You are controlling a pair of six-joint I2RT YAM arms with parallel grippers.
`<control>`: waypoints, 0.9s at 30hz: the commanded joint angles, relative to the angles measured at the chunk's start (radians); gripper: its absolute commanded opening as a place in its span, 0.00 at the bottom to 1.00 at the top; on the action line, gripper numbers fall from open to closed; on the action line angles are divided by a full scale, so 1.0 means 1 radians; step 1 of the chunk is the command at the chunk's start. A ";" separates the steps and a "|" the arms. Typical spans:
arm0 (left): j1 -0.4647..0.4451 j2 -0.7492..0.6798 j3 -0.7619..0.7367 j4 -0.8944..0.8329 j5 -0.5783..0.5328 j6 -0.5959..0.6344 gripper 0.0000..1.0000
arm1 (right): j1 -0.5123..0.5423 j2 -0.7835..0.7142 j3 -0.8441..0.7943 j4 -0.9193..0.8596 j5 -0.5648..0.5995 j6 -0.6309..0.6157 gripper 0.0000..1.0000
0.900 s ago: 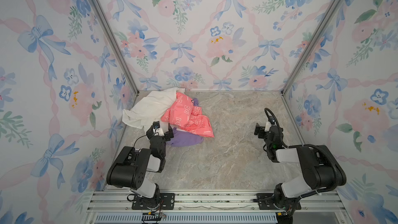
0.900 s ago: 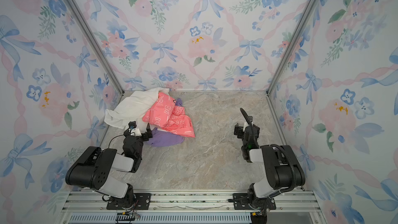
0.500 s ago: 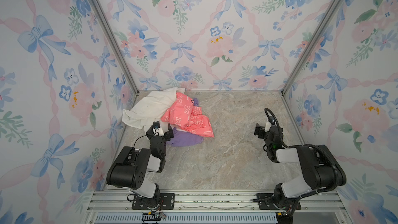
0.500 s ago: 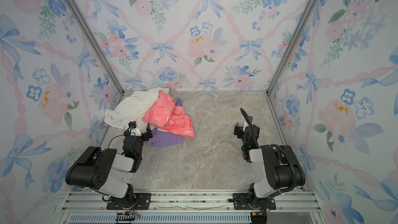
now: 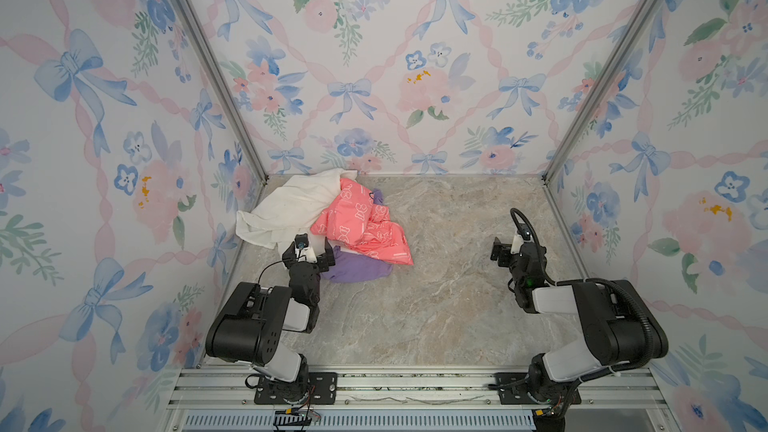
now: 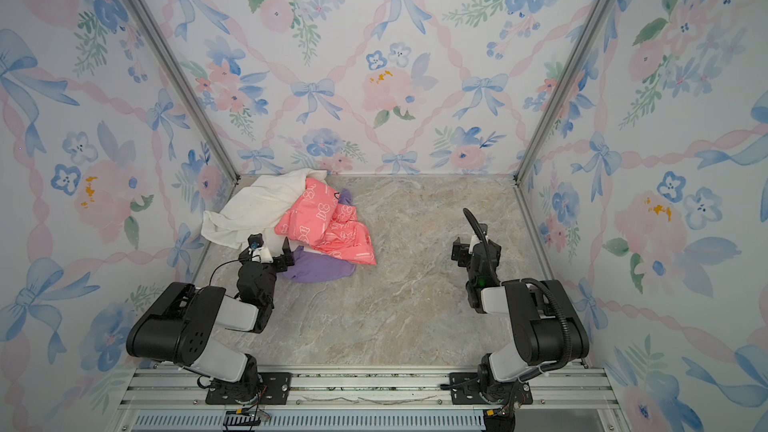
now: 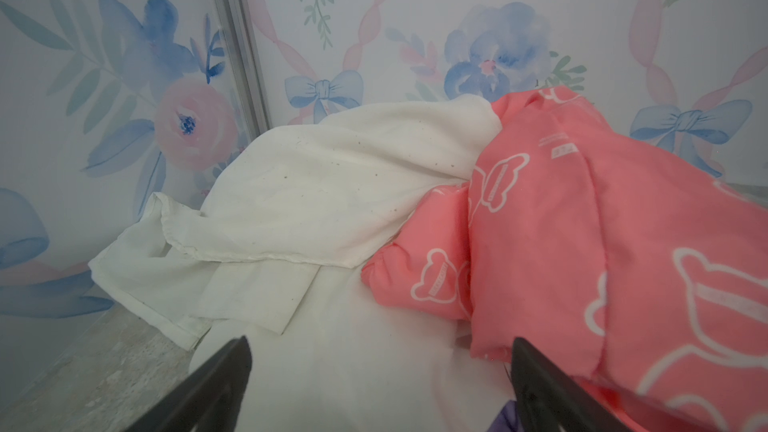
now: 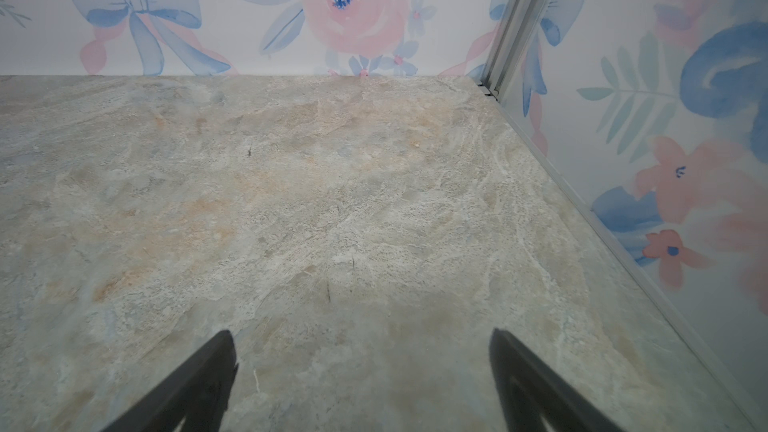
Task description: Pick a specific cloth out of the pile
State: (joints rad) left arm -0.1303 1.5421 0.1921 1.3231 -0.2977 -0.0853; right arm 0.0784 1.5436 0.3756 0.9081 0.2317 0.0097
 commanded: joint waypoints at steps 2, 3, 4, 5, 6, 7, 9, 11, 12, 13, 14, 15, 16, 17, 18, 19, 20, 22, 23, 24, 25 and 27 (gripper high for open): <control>-0.009 0.004 -0.004 0.030 -0.048 0.017 0.98 | 0.011 -0.020 0.023 -0.031 -0.011 -0.021 0.97; -0.017 -0.004 -0.001 0.029 -0.080 0.019 0.98 | 0.015 -0.026 0.019 -0.030 -0.011 -0.026 0.97; -0.029 -0.024 0.001 0.018 -0.124 0.021 0.98 | 0.018 -0.034 0.013 -0.018 -0.008 -0.030 0.97; -0.039 -0.052 0.001 -0.009 -0.149 0.023 0.98 | 0.027 -0.047 0.018 -0.029 0.006 -0.038 0.97; -0.045 -0.078 0.001 -0.030 -0.160 0.029 0.98 | 0.034 -0.068 0.034 -0.075 0.010 -0.047 0.97; -0.053 -0.111 0.000 -0.057 -0.176 0.032 0.98 | 0.046 -0.091 0.062 -0.146 0.010 -0.060 0.97; -0.065 -0.179 0.001 -0.118 -0.209 0.029 0.98 | 0.072 -0.132 0.123 -0.290 0.020 -0.086 0.97; -0.077 -0.261 0.011 -0.222 -0.241 0.018 0.98 | 0.102 -0.158 0.166 -0.364 0.050 -0.113 0.97; -0.080 -0.298 0.021 -0.281 -0.254 0.004 0.98 | 0.115 -0.170 0.173 -0.373 0.059 -0.125 0.97; -0.079 -0.339 0.033 -0.351 -0.261 -0.012 0.98 | 0.126 -0.185 0.179 -0.375 0.059 -0.141 0.97; -0.080 -0.377 0.043 -0.412 -0.264 -0.024 0.98 | 0.138 -0.201 0.186 -0.381 0.056 -0.154 0.97; -0.080 -0.410 0.049 -0.454 -0.261 -0.031 0.98 | 0.148 -0.214 0.197 -0.396 0.057 -0.160 0.97; -0.079 -0.450 0.052 -0.498 -0.255 -0.037 0.98 | 0.158 -0.228 0.214 -0.420 0.055 -0.167 0.97; -0.079 -0.488 0.052 -0.530 -0.249 -0.041 0.98 | 0.166 -0.242 0.233 -0.449 0.051 -0.172 0.97; -0.078 -0.527 0.051 -0.557 -0.242 -0.045 0.98 | 0.174 -0.254 0.246 -0.472 0.044 -0.174 0.97; -0.079 -0.568 0.052 -0.593 -0.240 -0.060 0.98 | 0.181 -0.267 0.262 -0.495 0.031 -0.179 0.97; -0.078 -0.606 0.054 -0.631 -0.248 -0.092 0.98 | 0.189 -0.282 0.275 -0.516 0.017 -0.183 0.97; -0.076 -0.680 0.064 -0.715 -0.276 -0.161 0.98 | 0.203 -0.311 0.301 -0.559 -0.008 -0.185 0.97; -0.074 -0.719 0.071 -0.767 -0.294 -0.199 0.98 | 0.208 -0.326 0.318 -0.589 -0.027 -0.184 0.97; -0.072 -0.751 0.079 -0.808 -0.308 -0.231 0.98 | 0.216 -0.340 0.334 -0.619 -0.040 -0.183 0.97; -0.069 -0.793 0.087 -0.858 -0.316 -0.267 0.98 | 0.224 -0.352 0.355 -0.653 -0.052 -0.182 0.97; -0.059 -0.866 0.106 -0.949 -0.284 -0.303 0.98 | 0.243 -0.368 0.412 -0.750 -0.070 -0.186 0.97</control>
State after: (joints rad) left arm -0.2012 0.7471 0.2565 0.5648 -0.5690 -0.2798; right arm 0.2962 1.2087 0.7090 0.3084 0.2077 -0.1616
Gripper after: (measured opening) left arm 0.979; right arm 0.970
